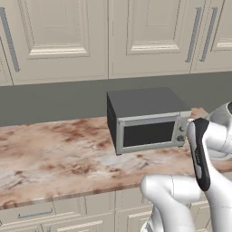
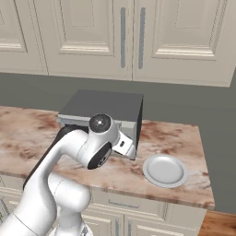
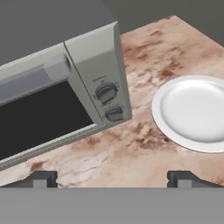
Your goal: Pull the toaster oven rack outwards. Pick up the baguette from the plate and place it on the toaster oven rack. Close the toaster oven door fully and set the temperature to the lowest setting.
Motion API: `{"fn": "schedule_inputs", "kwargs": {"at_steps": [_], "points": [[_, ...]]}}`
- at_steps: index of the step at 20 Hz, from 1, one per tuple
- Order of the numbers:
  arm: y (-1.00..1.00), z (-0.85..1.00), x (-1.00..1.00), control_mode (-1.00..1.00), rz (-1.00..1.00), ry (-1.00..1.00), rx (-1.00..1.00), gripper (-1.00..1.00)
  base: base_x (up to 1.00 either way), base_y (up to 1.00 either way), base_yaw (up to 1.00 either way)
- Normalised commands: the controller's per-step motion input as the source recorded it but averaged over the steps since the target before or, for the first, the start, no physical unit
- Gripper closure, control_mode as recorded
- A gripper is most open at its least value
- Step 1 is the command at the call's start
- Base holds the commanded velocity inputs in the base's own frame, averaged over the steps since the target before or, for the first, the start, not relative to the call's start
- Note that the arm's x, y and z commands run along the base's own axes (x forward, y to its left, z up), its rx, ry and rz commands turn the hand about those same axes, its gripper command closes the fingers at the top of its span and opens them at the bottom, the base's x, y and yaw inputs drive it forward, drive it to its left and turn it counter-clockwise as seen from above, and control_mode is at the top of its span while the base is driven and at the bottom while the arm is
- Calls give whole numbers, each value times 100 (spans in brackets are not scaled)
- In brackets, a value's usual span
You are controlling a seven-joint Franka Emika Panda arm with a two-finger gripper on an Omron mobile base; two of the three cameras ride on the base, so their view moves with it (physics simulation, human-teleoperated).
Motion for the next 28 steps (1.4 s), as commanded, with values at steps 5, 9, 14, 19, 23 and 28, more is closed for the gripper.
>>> {"fn": "schedule_inputs", "kwargs": {"at_steps": [5, 9, 14, 19, 23, 28], "points": [[0, -25, 38, -100, 0, 4, 0, -100, 0, 0, 0], [0, -10, 24, -100, 0, 2, 0, -100, 0, 0, 0], [0, 0, 21, -100, 0, 0, 0, -100, 0, 0, 0], [0, 0, 12, -100, 4, -7, 4, -100, 0, 0, 0], [0, 0, 0, -100, 5, -28, 5, -100, 0, 0, 0], [0, 0, 0, -100, 5, -21, 7, -100, 0, 0, 0]]}}
